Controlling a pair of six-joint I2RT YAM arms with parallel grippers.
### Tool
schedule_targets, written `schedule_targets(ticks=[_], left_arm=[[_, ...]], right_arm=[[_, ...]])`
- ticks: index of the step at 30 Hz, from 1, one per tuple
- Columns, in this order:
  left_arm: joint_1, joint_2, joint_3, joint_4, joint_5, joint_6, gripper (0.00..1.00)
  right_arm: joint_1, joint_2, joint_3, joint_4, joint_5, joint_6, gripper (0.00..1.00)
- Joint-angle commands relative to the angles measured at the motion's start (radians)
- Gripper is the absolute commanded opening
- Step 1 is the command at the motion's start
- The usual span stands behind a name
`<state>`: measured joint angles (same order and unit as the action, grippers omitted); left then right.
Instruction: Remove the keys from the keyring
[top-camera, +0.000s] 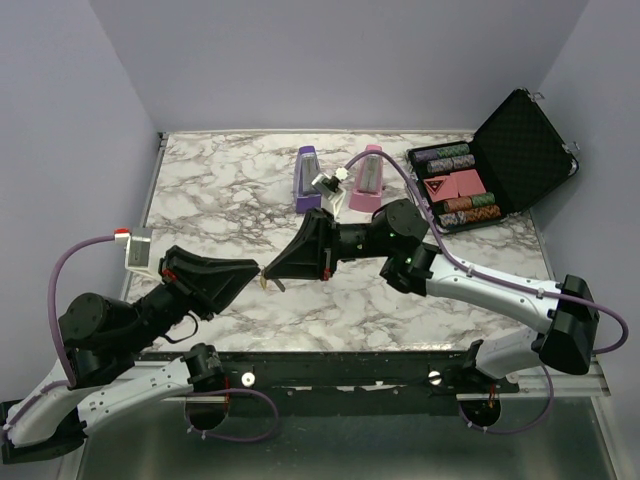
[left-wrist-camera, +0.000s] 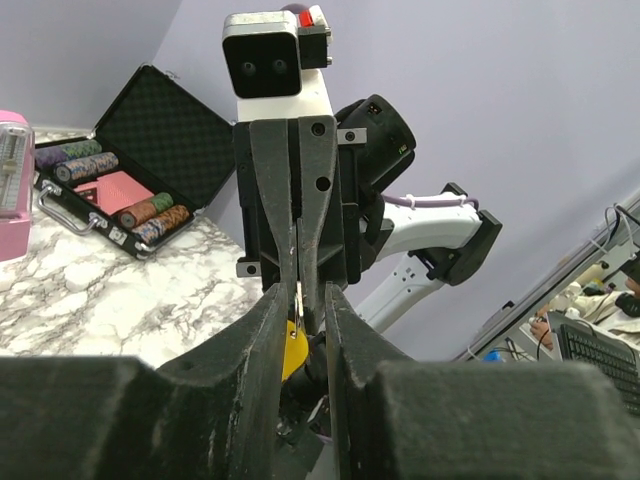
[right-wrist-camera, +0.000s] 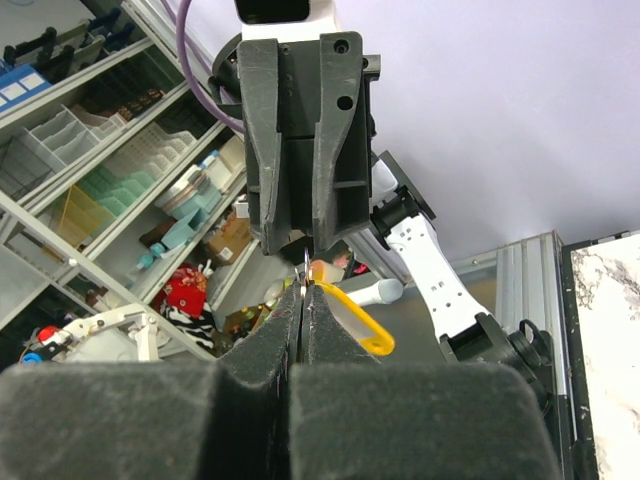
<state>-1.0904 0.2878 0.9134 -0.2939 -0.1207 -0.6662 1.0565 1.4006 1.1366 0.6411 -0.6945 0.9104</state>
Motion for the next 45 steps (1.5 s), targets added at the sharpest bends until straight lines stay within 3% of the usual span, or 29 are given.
schedule_targets(ticks=[1, 14, 17, 25, 33, 45], left_arm=[[-0.003, 0.008, -0.004, -0.011, 0.026, -0.001, 0.28], [-0.003, 0.016, -0.001, -0.019, 0.024, 0.005, 0.09], [-0.003, 0.025, 0.004, -0.017, 0.023, 0.005, 0.00], [-0.003, 0.068, 0.076, -0.105, 0.035, 0.034, 0.00], [-0.003, 0.184, 0.215, -0.287, 0.196, 0.120, 0.00], [-0.003, 0.300, 0.324, -0.438, 0.311, 0.211, 0.00]], right_arm=[[-0.001, 0.018, 0.034, 0.023, 0.012, -0.011, 0.01], [0.000, 0.031, 0.040, 0.023, 0.003, -0.015, 0.01], [-0.001, 0.029, 0.037, 0.023, 0.001, -0.013, 0.01], [-0.001, 0.023, 0.041, -0.024, -0.011, -0.034, 0.01], [0.000, 0.032, 0.087, -0.158, -0.034, -0.094, 0.01], [0.000, 0.034, 0.144, -0.323, -0.051, -0.179, 0.01]])
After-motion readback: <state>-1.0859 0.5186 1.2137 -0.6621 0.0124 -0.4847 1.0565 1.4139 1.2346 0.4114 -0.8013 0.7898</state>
